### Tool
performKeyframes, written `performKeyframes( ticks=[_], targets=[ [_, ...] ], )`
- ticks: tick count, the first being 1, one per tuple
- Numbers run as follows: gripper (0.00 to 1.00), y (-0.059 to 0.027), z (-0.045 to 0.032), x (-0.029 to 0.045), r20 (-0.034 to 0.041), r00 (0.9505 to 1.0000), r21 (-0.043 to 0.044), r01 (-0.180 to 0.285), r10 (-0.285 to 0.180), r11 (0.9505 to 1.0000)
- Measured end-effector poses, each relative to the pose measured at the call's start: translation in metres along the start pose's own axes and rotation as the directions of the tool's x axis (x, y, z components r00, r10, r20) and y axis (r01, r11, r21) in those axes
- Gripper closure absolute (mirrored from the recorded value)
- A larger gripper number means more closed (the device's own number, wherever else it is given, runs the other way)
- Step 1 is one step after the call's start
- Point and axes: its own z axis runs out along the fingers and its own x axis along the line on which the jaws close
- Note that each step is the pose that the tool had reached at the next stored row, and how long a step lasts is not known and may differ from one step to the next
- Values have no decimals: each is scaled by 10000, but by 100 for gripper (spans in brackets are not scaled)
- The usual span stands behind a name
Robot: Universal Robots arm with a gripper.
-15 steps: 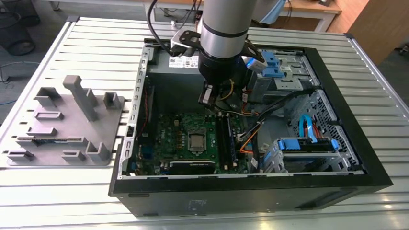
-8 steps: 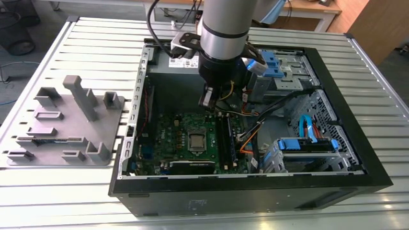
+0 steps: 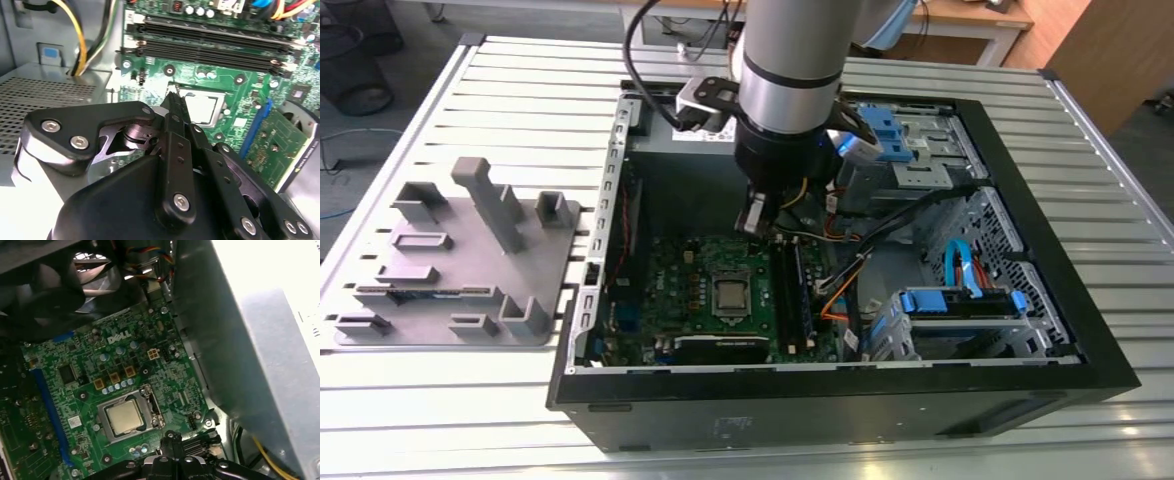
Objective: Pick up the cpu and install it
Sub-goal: 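Install the first cpu locking lever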
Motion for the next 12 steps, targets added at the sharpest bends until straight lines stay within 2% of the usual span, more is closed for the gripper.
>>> performKeyframes(
  ticks=[5,12],
  targets=[
    [89,-35,6,85,-37,10000,14,-35,35,10000],
    [89,-38,10,94,-50,10000,19,-57,58,10000]
  ],
)
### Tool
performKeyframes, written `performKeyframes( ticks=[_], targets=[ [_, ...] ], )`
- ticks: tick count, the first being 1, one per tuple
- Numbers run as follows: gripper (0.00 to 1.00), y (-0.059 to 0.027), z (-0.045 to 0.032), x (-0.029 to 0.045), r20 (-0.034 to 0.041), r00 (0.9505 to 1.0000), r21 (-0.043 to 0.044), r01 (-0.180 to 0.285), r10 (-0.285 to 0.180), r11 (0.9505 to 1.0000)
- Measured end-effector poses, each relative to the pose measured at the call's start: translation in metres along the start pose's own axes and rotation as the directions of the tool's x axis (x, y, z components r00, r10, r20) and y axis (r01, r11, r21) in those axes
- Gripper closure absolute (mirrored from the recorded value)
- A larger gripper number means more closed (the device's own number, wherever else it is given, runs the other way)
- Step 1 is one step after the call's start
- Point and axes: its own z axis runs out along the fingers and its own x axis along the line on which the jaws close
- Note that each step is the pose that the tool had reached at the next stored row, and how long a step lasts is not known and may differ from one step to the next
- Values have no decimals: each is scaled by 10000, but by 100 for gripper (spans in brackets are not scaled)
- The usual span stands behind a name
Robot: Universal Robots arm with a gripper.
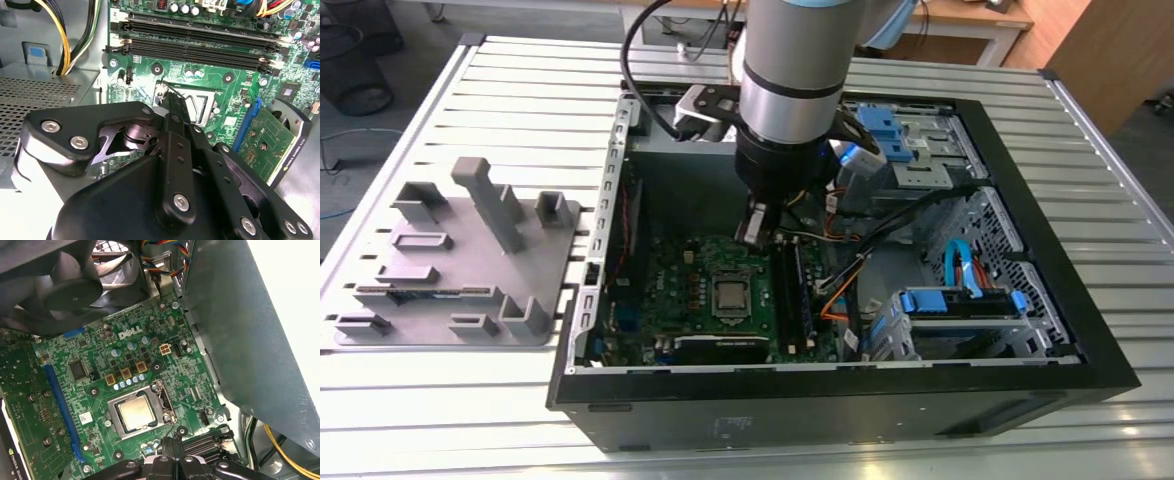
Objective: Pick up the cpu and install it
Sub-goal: 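Install the first cpu locking lever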
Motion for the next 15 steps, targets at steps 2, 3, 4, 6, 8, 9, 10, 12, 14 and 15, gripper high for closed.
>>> performKeyframes(
  ticks=[2,3,4,6,8,9,10,12,14,15],
  targets=[
    [89,-2,5,4,-10,9999,1,-101,101,9999],
    [89,-2,6,6,-21,9999,2,-164,164,9999],
    [89,-3,10,8,-27,9997,3,-228,228,9997],
    [89,-5,17,11,-45,9994,9,-350,350,9994],
    [89,-6,27,14,-76,9990,22,-449,450,9990],
    [89,-7,31,16,-93,9987,29,-499,499,9988],
    [89,-8,36,17,-111,9984,38,-550,550,9985],
    [89,-8,49,17,-193,9976,76,-664,666,9978],
    [89,-8,60,17,-270,9966,112,-775,778,9969],
    [89,-8,65,17,-304,9960,128,-832,835,9965]
  ],
)
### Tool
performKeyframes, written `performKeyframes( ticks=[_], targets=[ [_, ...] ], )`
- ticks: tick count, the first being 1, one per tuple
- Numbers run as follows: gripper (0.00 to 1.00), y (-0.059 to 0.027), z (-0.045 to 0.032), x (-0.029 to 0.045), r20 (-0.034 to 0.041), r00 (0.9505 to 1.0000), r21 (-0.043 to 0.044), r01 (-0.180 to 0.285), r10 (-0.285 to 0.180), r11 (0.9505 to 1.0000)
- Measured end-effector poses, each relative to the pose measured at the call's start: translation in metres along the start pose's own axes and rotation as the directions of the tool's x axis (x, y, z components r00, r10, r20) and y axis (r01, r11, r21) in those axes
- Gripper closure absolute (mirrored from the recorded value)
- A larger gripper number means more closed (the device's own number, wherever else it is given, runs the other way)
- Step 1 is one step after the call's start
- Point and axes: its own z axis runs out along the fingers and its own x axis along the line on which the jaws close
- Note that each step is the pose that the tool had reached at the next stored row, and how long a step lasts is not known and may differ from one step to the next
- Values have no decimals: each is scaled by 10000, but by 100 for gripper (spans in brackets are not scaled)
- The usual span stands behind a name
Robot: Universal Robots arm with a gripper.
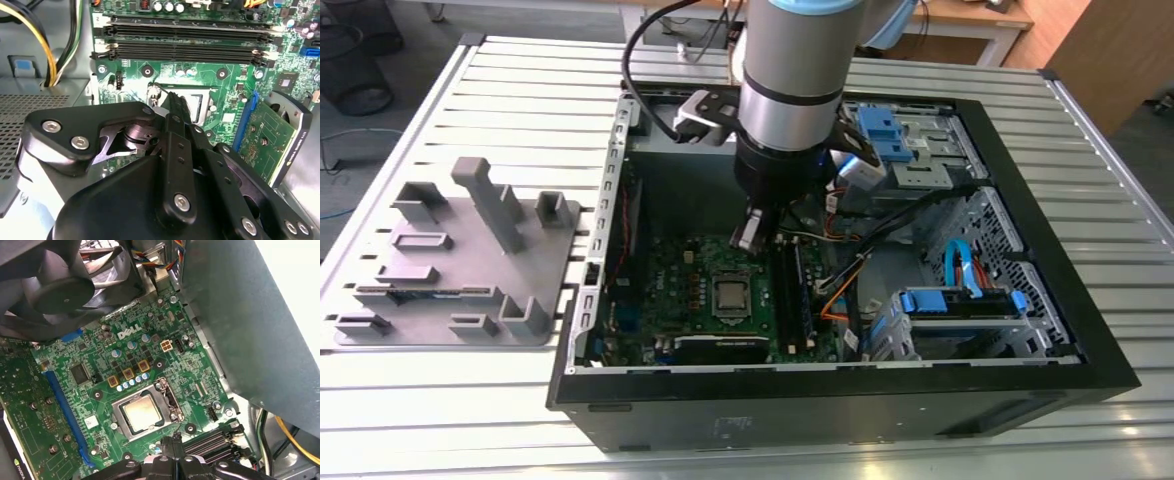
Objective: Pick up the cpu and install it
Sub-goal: 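Install the first cpu locking lever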
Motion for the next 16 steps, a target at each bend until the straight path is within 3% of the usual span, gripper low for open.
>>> performKeyframes(
  ticks=[7,16],
  targets=[
    [89,1,50,-1,-180,9989,89,-430,432,9990],
    [89,2,106,-3,-302,9941,143,-1035,1039,9945]
  ],
)
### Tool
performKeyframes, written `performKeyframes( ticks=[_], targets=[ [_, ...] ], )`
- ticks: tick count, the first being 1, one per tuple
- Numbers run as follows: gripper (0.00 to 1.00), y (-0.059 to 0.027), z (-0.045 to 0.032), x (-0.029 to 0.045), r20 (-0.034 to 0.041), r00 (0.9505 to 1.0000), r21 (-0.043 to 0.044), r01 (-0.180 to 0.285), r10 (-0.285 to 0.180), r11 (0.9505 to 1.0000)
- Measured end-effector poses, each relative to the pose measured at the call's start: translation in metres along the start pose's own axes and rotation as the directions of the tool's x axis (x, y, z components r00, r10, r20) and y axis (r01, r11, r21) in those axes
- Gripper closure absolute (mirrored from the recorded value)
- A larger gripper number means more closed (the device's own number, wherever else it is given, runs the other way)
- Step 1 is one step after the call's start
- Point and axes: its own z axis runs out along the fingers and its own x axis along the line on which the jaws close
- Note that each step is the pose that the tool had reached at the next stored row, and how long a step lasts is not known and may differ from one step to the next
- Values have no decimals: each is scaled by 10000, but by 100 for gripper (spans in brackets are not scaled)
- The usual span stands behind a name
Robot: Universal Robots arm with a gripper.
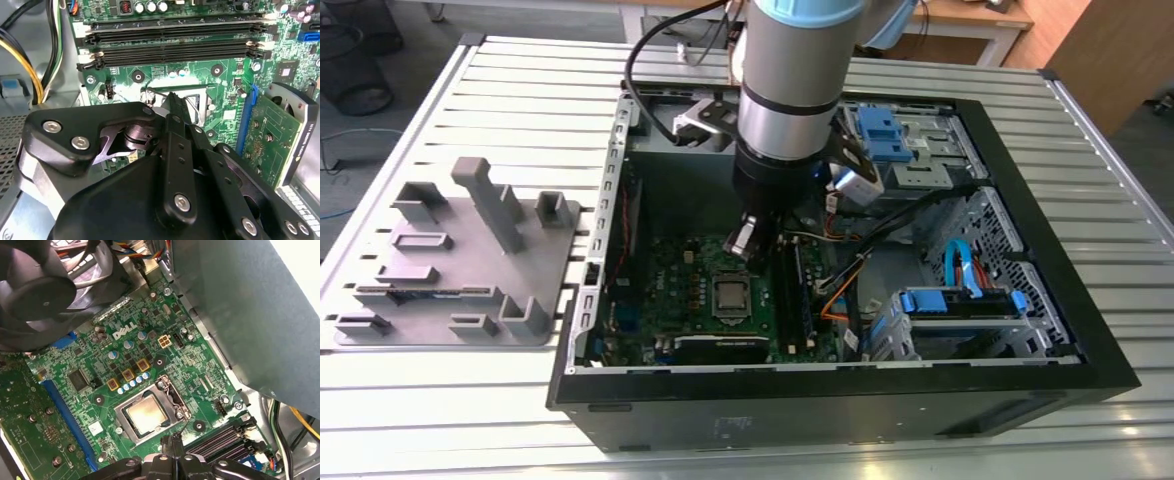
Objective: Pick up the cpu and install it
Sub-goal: 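Install the first cpu locking lever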
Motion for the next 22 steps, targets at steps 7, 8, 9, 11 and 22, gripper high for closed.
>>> performKeyframes(
  ticks=[7,8,9,11,22],
  targets=[
    [89,-2,29,2,-39,9986,27,-534,534,9986],
    [89,-3,34,3,-40,9981,32,-617,617,9981],
    [89,-3,39,4,-38,9975,37,-701,701,9975],
    [89,-4,48,6,-33,9962,44,-875,875,9962],
    [89,-1,86,5,-72,9907,66,-1356,1356,9907]
  ],
)
